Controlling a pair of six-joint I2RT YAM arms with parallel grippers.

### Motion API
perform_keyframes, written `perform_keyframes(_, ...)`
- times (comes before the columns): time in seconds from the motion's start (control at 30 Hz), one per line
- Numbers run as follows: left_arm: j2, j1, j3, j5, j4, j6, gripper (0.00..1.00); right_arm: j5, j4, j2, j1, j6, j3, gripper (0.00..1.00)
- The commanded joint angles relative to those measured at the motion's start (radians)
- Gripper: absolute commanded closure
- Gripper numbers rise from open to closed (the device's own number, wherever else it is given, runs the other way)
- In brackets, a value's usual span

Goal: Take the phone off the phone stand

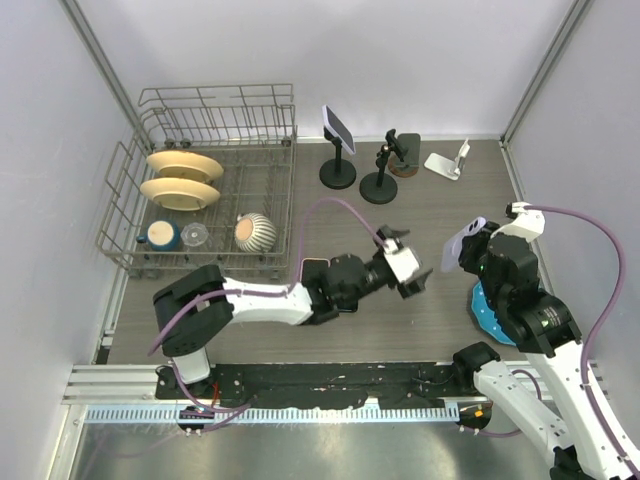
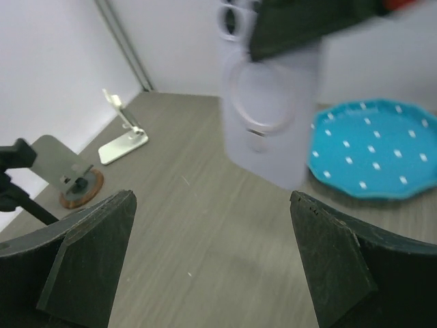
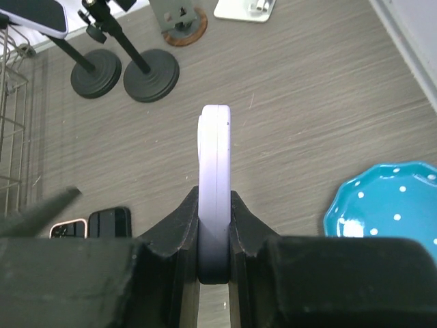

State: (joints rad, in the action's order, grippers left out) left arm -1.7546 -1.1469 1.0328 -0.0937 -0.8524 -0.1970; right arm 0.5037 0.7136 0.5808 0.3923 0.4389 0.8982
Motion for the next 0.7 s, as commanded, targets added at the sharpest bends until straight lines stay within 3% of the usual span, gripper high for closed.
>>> perform_keyframes(0.0, 0.023, -0.100, -0.045, -0.178, -0.126, -0.229, 0.00, -0.039, -0.039, 0.001, 0.000, 0.084, 0.061, 0.99)
perform_keyframes(0.13, -0.003, -0.190, -0.030, -0.262, -0.165, -0.289, 0.00, -0.073, -0.037, -0.002, 0.000, 0.110, 0.053, 0.99)
perform_keyframes(0.43, -0.150, -0.263, 0.124, -0.399, -0.182, -0.324, 0.01, -0.125, -0.065, -0.059, 0.000, 0.191, 0.002, 0.99)
perform_keyframes(0.53, -0.190, -0.270, 0.171, -0.437, -0.181, -0.318, 0.04, -0.146, -0.071, -0.075, 0.006, 0.205, -0.010, 0.99)
perform_keyframes(0.67, -0.224, -0.270, 0.237, -0.488, -0.178, -0.315, 0.16, -0.154, -0.066, -0.082, 0.000, 0.219, -0.018, 0.99)
